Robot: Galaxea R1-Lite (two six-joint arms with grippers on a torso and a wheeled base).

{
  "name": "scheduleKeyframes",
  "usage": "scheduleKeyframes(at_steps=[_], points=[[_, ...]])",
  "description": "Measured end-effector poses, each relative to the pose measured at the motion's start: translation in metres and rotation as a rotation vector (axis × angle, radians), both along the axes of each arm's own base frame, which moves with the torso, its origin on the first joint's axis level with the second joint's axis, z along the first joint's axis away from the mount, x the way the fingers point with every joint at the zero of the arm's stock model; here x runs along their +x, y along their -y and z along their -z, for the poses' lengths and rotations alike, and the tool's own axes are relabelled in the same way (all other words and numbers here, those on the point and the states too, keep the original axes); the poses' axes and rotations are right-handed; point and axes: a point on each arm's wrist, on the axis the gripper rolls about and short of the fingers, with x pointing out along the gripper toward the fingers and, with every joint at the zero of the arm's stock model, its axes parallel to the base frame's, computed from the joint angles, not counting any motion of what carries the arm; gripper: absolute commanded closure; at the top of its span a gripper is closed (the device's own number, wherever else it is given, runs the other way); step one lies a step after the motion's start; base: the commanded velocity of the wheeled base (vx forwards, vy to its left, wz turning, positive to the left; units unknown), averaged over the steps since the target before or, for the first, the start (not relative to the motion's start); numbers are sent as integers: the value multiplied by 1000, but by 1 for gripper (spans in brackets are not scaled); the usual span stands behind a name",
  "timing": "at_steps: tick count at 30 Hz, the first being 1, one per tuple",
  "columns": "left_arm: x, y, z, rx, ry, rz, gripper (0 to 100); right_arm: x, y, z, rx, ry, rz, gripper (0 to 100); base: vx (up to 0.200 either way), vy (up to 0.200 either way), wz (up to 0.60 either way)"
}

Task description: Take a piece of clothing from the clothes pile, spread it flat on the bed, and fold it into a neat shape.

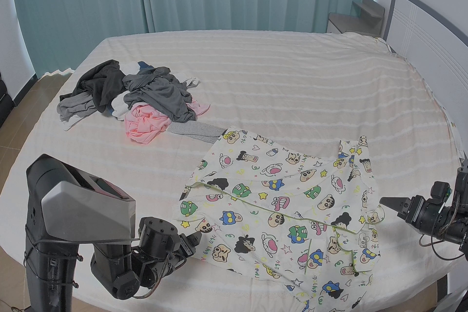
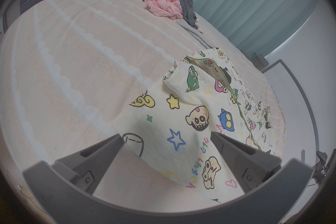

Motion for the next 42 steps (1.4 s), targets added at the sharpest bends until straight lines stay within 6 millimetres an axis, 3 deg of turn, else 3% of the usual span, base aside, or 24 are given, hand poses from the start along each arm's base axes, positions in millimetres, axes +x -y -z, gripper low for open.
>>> scheduleKeyframes(at_steps=[9, 10, 18, 30, 42], points=[[2, 1, 3, 4, -5, 4, 0, 0, 0, 0, 0, -1, -1, 0, 0, 0, 0], [2, 1, 3, 4, -6, 4, 100, 0, 0, 0, 0, -2, 0, 0, 0, 0, 0], [-1, -2, 5, 23, -19, 6, 100, -2, 1, 2, 0, -12, 3, 0, 0, 0, 0], [-24, -15, 6, 90, -81, 32, 100, -4, 1, 5, -1, -22, 4, 0, 0, 0, 0], [-63, -26, 1, 146, -176, 82, 100, -5, 1, 5, -3, -25, 5, 0, 0, 0, 0]])
